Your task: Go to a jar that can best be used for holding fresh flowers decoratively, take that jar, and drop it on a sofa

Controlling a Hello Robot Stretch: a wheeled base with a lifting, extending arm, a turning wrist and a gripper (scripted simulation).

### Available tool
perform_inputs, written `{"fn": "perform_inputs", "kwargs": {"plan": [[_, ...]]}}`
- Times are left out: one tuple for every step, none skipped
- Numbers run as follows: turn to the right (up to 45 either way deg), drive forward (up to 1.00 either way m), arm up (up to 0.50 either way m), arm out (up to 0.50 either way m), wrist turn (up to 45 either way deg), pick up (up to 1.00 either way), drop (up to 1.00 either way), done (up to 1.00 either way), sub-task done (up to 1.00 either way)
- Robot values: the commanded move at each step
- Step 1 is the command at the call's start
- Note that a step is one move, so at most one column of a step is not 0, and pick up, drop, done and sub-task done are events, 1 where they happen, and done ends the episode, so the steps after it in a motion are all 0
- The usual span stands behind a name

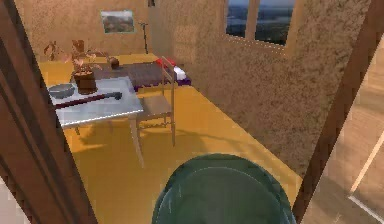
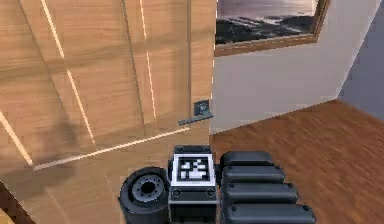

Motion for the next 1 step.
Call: {"fn": "perform_inputs", "kwargs": {"plan": [[0.0, 0.65, 0.00, 0.00, 0.0, 0.00, 0.00, 0.00, 0.00]]}}
